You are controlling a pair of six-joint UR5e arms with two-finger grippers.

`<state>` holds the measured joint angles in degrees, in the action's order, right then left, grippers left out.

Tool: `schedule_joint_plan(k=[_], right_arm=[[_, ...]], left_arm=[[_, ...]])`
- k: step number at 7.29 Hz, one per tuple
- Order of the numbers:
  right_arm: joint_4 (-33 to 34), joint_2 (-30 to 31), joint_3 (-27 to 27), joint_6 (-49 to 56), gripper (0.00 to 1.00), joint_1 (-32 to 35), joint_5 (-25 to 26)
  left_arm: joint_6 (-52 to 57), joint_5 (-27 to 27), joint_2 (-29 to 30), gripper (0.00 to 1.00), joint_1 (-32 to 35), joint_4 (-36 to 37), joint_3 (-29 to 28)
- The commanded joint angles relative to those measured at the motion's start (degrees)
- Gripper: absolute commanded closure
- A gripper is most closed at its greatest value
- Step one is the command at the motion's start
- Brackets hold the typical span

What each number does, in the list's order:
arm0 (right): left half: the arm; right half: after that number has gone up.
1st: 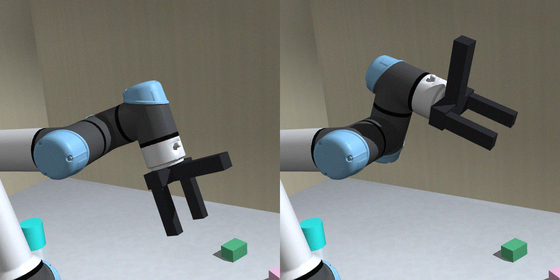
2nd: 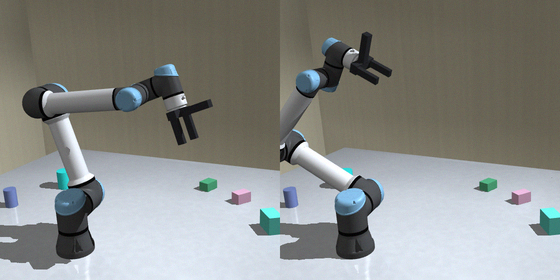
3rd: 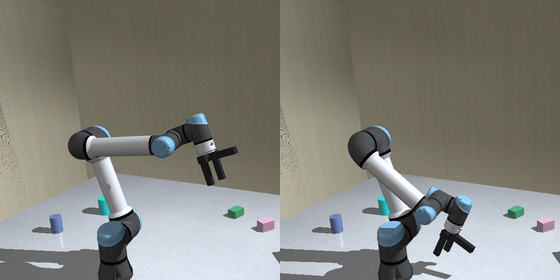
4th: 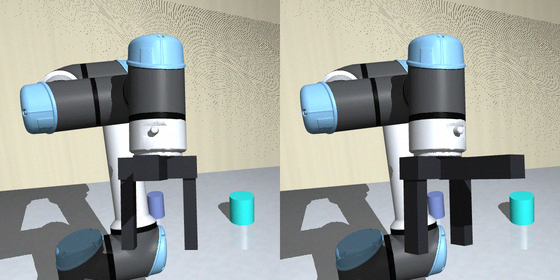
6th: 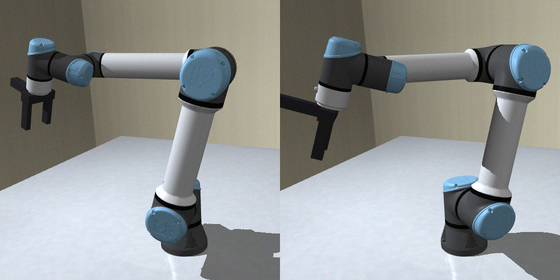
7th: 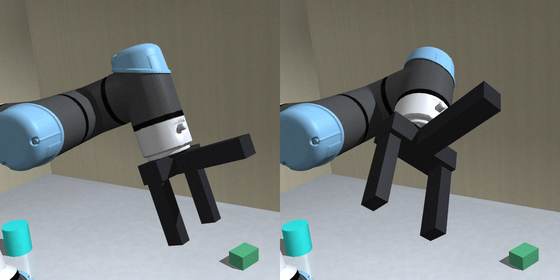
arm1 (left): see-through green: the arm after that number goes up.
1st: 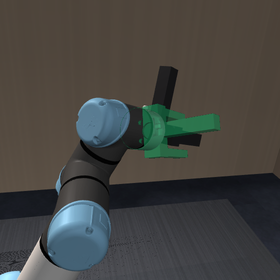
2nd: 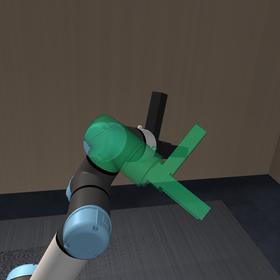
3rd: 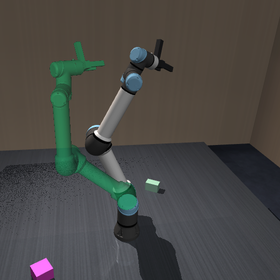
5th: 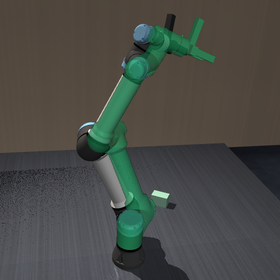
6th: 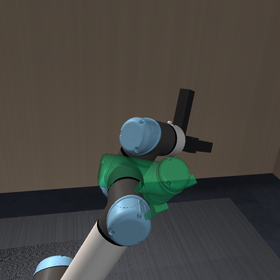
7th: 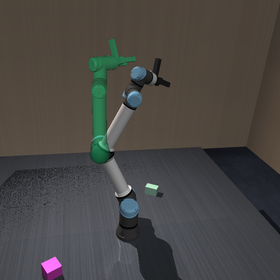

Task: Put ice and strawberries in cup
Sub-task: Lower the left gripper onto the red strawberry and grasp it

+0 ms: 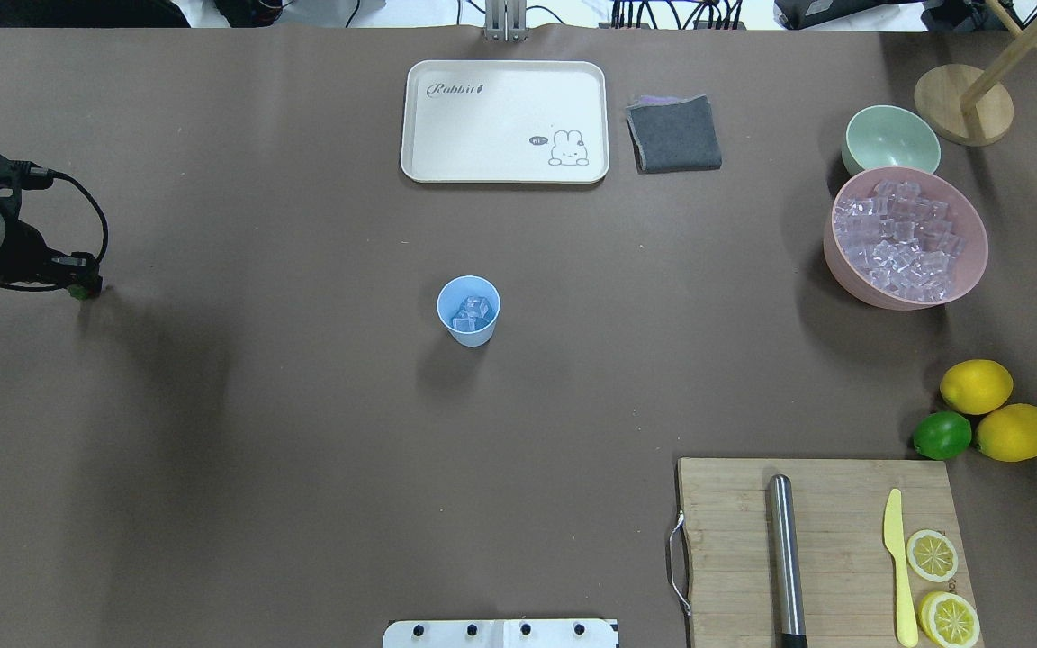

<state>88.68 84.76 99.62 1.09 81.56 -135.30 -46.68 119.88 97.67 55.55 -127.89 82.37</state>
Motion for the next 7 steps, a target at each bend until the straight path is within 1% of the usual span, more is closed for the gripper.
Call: schedule_joint_plan(k=[1, 2, 3, 4, 5, 6, 7], right_arm=[[0.0, -0.5, -0.2, 0.0, 0.01, -0.1, 0.0], [0.0, -0.5, 0.0, 0.0, 0.01, 0.0, 0.0], [0.0, -0.5, 0.1, 0.0, 0.01, 0.0, 0.0], [0.0, -0.5, 0.1, -0.1, 0.01, 0.0, -0.1], [0.0, -0.5, 0.0, -0.1, 0.01, -0.1, -0.1], [0.1, -0.9, 0.0, -0.1, 0.01, -0.1, -0.1], [0.1, -1.1, 0.0, -0.1, 0.01, -0.1, -0.2]], left_arm=[[-0.4, 0.3, 0.3, 1.00, 0.1, 0.2, 0.8], [-0.4, 0.8, 0.3, 1.00, 1.0, 2.8, 3.6], [-0.4, 2.5, 3.8, 1.00, 2.5, 13.8, 8.5], [-0.3, 2.5, 11.7, 1.00, 2.7, 29.1, 12.8], [-0.9, 2.3, 20.3, 1.00, 2.7, 42.2, 14.6], [-5.2, 2.6, 25.5, 1.00, 1.8, 48.5, 16.9], [-10.1, 2.5, 28.7, 1.00, -1.0, 48.5, 16.9]])
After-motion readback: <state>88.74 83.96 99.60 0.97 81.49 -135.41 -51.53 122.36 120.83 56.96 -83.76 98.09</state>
